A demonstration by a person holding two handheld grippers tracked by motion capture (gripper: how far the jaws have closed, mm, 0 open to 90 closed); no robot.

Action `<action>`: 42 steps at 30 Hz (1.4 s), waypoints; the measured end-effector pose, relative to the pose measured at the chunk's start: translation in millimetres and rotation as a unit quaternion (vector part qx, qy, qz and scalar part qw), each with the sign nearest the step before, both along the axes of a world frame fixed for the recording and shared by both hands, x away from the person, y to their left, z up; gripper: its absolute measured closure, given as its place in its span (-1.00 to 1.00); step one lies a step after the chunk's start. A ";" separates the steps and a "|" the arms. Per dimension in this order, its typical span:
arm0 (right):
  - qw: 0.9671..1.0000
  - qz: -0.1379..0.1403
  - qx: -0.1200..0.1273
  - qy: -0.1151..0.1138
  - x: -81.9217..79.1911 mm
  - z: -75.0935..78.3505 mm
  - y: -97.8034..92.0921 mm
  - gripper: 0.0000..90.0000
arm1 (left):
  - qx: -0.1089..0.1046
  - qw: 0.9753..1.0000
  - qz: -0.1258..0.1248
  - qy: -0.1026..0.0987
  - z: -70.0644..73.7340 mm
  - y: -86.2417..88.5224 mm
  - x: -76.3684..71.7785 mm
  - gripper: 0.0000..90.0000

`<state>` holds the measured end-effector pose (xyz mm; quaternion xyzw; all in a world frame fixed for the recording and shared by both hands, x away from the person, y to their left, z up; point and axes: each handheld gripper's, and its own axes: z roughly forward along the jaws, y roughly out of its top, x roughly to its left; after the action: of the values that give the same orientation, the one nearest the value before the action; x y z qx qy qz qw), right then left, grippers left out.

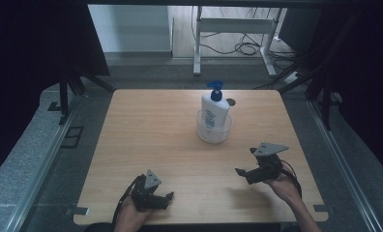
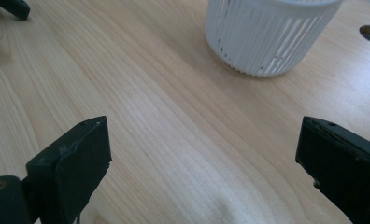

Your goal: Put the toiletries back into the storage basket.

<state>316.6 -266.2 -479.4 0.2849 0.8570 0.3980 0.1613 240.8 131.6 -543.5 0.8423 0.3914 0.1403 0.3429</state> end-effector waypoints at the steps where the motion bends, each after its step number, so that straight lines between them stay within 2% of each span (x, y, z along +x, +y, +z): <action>1: 1.000 0.000 -0.001 0.002 -2.0 -3.1 0.1 -0.93 | 0.000 1.000 0.000 0.000 0.0 0.0 0.0 -0.74; 22: 0.999 -0.021 -0.018 0.024 -16.6 -37.3 -11.2 -1.00 | 0.000 1.000 0.001 -0.001 -0.1 -0.4 -0.1 -0.74; 38: 0.998 -0.011 -0.046 0.044 -23.9 -60.3 -8.2 -1.00 | 0.001 1.000 0.002 -0.001 0.0 -0.6 -0.4 -0.74; 42: 0.998 -0.013 -0.037 0.049 -24.6 -62.6 -8.7 -1.00 | 0.001 1.000 0.002 -0.001 0.0 -0.8 -0.5 -0.74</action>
<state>292.0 -275.0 -541.9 0.3092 0.8741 0.3496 0.1348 240.3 130.9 -543.5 0.8416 0.3926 0.1421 0.3427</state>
